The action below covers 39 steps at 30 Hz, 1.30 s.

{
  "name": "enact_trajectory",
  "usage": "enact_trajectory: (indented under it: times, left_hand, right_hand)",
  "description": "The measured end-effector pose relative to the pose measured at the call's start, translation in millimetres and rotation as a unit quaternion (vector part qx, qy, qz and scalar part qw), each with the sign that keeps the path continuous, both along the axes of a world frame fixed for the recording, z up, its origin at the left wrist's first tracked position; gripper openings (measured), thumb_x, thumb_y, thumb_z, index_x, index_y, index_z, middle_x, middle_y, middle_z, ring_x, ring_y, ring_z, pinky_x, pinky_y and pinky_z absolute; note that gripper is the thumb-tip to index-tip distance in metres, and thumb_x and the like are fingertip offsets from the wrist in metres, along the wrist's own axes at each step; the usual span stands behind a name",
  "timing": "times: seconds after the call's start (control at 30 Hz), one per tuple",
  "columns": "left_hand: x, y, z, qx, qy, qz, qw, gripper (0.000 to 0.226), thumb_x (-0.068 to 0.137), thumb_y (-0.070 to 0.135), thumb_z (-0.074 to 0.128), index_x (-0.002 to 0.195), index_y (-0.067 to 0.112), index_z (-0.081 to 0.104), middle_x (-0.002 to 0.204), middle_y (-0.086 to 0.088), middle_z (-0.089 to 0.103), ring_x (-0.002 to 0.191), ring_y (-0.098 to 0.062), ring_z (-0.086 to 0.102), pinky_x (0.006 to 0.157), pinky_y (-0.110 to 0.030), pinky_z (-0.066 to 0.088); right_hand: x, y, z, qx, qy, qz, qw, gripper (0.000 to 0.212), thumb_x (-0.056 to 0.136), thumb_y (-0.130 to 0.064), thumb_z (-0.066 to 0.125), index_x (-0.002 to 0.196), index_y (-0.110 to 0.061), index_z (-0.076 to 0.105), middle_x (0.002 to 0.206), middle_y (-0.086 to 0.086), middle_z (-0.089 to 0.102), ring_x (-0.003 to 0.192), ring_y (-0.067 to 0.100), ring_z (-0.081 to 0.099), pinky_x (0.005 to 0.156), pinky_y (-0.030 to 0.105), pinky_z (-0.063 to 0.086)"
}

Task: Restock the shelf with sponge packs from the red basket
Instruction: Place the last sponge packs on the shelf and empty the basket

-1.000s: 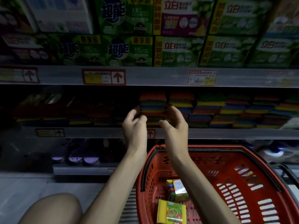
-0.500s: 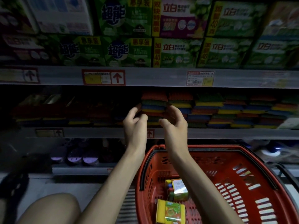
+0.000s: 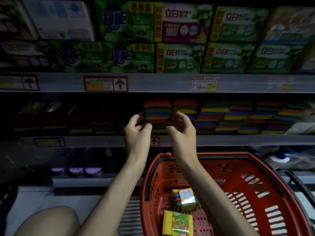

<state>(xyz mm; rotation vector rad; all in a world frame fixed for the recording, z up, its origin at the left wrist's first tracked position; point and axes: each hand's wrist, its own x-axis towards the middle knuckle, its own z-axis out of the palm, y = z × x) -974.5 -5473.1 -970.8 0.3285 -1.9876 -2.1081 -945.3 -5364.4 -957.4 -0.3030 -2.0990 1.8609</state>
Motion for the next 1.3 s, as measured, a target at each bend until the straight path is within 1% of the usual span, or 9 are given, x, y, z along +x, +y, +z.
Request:
enact_trajectory:
  times: [0.17,0.27,0.4,0.57,0.7,0.83,1.0,1.1,1.3]
  left_hand:
    - [8,-3,1,-0.025,0.007,-0.003,1.0,0.05,0.094,0.003,0.063,0.142,0.017,0.055,0.104,0.018,0.062,0.096,0.008,0.061,0.069,-0.002,0.046]
    - [20,-6,-3,-0.078,0.031,-0.018,0.996,0.046,0.093,0.008,0.066,0.136,0.025,0.06,0.127,0.009,0.063,0.114,-0.003,0.063,0.081,-0.014,0.05]
    - [47,-5,-10,-0.203,0.079,-0.077,0.973,0.041,0.093,0.016,0.069,0.13,0.032,0.063,0.124,0.014,0.06,0.111,0.0,0.061,0.091,-0.027,0.054]
    - [81,-8,-26,-0.363,0.12,-0.158,0.911,0.039,0.093,0.028,0.069,0.131,0.03,0.063,0.125,0.019,0.056,0.119,0.003,0.054,0.1,-0.015,0.043]
    - [104,0,-56,-0.486,0.111,-0.247,0.831,0.043,0.09,0.044,0.06,0.132,0.032,0.061,0.124,0.016,0.054,0.117,-0.011,0.058,0.1,-0.035,0.049]
    - [119,13,-89,-0.611,0.076,-0.343,0.71,0.058,0.085,0.056,0.05,0.138,0.033,0.057,0.131,0.011,0.055,0.122,-0.017,0.056,0.097,-0.04,0.05]
    - [121,26,-128,-0.702,0.039,-0.449,0.551,0.079,0.084,0.06,0.058,0.153,0.025,0.04,0.15,-0.01,0.046,0.135,-0.033,0.048,0.103,-0.049,0.044]
    - [110,46,-147,-0.74,-0.041,-0.488,0.462,0.099,0.086,0.065,0.061,0.162,0.023,0.013,0.162,-0.013,0.024,0.146,-0.035,0.03,0.115,-0.052,0.031]
    - [81,79,-206,-0.758,-0.149,-0.526,0.356,0.106,0.082,0.07,0.067,0.161,0.022,0.016,0.157,-0.01,0.035,0.142,-0.035,0.037,0.109,-0.05,0.037]
  right_hand:
    - [4,9,-6,0.029,0.016,0.009,0.999,0.049,0.092,-0.006,0.063,0.137,-0.023,0.059,0.13,-0.009,0.063,0.122,0.005,0.057,0.105,0.028,0.049]
    - [12,20,-9,0.074,0.018,0.03,0.997,0.046,0.093,-0.012,0.066,0.137,-0.028,0.059,0.129,-0.012,0.062,0.122,0.001,0.055,0.102,0.024,0.046]
    - [29,44,-19,0.161,0.014,0.061,0.985,0.046,0.093,-0.024,0.072,0.137,-0.031,0.058,0.134,-0.015,0.059,0.125,-0.003,0.052,0.095,0.008,0.04]
    - [60,86,-40,0.303,-0.012,0.129,0.944,0.055,0.089,-0.035,0.077,0.14,-0.027,0.058,0.138,-0.011,0.058,0.128,0.002,0.052,0.107,0.023,0.042]
    - [79,124,-77,0.395,-0.099,0.207,0.89,0.057,0.085,-0.029,0.079,0.138,-0.019,0.06,0.134,-0.002,0.06,0.125,0.014,0.057,0.102,0.02,0.042]
    - [75,149,-139,0.502,-0.239,0.306,0.773,0.071,0.082,-0.041,0.079,0.142,-0.017,0.051,0.128,0.011,0.055,0.123,0.034,0.055,0.1,0.039,0.048]
    - [61,159,-206,0.6,-0.251,0.378,0.659,0.078,0.088,-0.049,0.071,0.152,-0.017,0.037,0.143,0.015,0.046,0.129,0.037,0.048,0.102,0.043,0.045]
    - [49,160,-243,0.623,-0.223,0.393,0.639,0.084,0.093,-0.045,0.068,0.16,-0.018,0.025,0.153,0.015,0.038,0.138,0.036,0.042,0.107,0.044,0.043]
    - [43,160,-287,0.64,-0.187,0.377,0.643,0.084,0.09,-0.045,0.07,0.154,-0.01,0.029,0.145,0.011,0.04,0.133,0.03,0.043,0.1,0.04,0.047]
